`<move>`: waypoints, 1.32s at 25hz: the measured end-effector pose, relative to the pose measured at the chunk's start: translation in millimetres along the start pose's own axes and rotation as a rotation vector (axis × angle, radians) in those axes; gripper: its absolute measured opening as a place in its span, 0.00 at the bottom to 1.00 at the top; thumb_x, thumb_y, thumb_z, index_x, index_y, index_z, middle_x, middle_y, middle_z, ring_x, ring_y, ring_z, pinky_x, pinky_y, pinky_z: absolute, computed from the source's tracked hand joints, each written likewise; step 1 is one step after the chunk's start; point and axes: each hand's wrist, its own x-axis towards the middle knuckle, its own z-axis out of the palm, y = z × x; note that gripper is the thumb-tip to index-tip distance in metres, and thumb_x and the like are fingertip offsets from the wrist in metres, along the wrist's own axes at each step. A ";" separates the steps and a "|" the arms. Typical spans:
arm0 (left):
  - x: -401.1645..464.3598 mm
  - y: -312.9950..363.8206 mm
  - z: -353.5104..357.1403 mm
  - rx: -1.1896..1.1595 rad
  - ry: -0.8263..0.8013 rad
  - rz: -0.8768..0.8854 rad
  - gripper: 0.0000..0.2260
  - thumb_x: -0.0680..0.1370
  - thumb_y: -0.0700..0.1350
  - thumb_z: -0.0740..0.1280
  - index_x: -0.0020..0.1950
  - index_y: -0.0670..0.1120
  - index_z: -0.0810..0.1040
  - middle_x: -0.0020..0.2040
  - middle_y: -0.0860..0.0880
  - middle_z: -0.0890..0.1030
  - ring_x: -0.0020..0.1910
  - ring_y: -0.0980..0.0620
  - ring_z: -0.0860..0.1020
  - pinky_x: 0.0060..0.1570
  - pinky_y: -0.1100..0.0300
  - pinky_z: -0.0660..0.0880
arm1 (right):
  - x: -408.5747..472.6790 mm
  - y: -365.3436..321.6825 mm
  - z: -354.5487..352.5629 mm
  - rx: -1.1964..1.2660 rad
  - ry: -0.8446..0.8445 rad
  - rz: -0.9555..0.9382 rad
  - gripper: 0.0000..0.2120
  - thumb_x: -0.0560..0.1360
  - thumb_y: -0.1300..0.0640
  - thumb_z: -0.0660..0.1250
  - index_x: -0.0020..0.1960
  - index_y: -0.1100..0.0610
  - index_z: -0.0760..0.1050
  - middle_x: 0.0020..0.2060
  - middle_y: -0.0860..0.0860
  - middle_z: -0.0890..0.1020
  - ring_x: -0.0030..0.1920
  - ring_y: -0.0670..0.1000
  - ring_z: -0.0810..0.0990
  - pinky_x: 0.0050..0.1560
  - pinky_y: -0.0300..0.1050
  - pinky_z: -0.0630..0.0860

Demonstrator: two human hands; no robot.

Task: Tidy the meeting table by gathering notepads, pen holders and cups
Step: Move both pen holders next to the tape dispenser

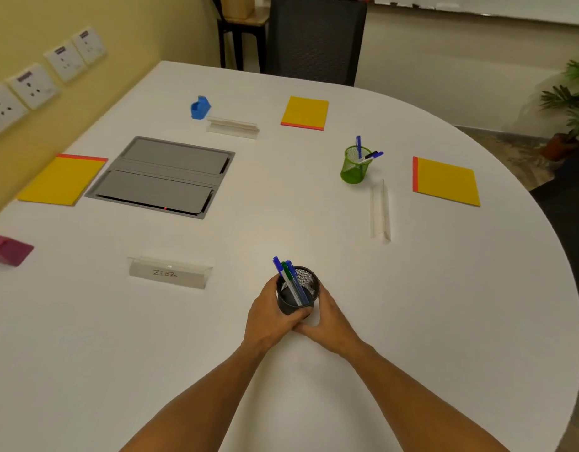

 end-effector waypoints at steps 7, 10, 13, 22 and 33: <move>-10.2 -29.1 -53.2 -0.022 0.049 -0.014 0.38 0.67 0.54 0.80 0.73 0.52 0.67 0.66 0.56 0.76 0.62 0.59 0.75 0.57 0.78 0.69 | 22.2 -22.2 48.9 0.054 -0.036 -0.046 0.37 0.69 0.52 0.79 0.68 0.33 0.62 0.63 0.32 0.72 0.65 0.32 0.71 0.56 0.27 0.72; -14.2 -38.7 -73.3 -0.043 0.073 -0.025 0.38 0.66 0.55 0.80 0.72 0.53 0.68 0.64 0.57 0.77 0.61 0.61 0.76 0.55 0.77 0.70 | 31.9 -29.5 69.7 0.064 -0.076 -0.056 0.38 0.68 0.52 0.79 0.70 0.37 0.63 0.64 0.37 0.74 0.64 0.35 0.73 0.57 0.29 0.74; -19.5 -50.5 -94.7 -0.061 0.113 -0.050 0.38 0.65 0.56 0.80 0.72 0.55 0.68 0.64 0.59 0.76 0.61 0.65 0.75 0.55 0.76 0.71 | 39.7 -41.3 91.5 0.044 -0.130 -0.073 0.37 0.68 0.51 0.79 0.68 0.35 0.63 0.63 0.35 0.74 0.64 0.35 0.73 0.56 0.30 0.75; -39.5 -84.8 -163.7 -0.072 0.285 -0.128 0.37 0.65 0.56 0.80 0.70 0.57 0.66 0.63 0.61 0.75 0.61 0.64 0.73 0.51 0.80 0.69 | 87.3 -68.4 128.4 -0.206 -0.357 -0.138 0.51 0.71 0.52 0.75 0.80 0.42 0.44 0.79 0.44 0.55 0.77 0.47 0.58 0.76 0.52 0.64; 38.8 -41.6 -165.3 -0.061 0.295 -0.006 0.38 0.65 0.58 0.79 0.70 0.55 0.67 0.63 0.58 0.74 0.62 0.58 0.73 0.54 0.74 0.68 | 181.7 -78.5 11.8 -0.017 0.232 0.124 0.45 0.75 0.52 0.73 0.81 0.47 0.46 0.79 0.52 0.56 0.77 0.57 0.60 0.74 0.57 0.65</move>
